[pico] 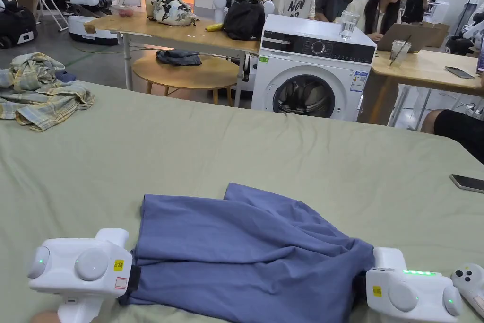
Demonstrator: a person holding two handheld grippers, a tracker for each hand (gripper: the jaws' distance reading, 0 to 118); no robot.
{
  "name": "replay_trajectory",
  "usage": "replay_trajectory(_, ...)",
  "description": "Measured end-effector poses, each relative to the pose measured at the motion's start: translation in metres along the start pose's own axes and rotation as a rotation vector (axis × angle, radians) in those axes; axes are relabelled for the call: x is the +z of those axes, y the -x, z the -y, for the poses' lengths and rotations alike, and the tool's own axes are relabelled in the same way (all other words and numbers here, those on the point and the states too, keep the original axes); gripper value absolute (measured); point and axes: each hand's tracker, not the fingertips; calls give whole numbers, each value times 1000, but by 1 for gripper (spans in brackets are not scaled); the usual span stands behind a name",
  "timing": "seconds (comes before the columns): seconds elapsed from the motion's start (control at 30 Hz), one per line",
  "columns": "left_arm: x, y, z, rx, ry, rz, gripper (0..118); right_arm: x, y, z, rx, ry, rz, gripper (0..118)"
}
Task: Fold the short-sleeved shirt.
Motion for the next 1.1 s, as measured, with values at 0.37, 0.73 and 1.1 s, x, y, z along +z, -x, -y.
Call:
replay_trajectory(0.37, 69, 9, -54, -2, -209, 84, 0, 77, -17, -42, -43, -258, 14, 4)
replay_trajectory(0.73, 175, 41, -133, 33, -457, 24, 0, 145, -29, -115, -85, -425, -43, 4)
replay_trajectory(1.1, 243, 40, -212, -3, -583, -37, 0, 210, 6, -208, -84, -589, -67, 4)
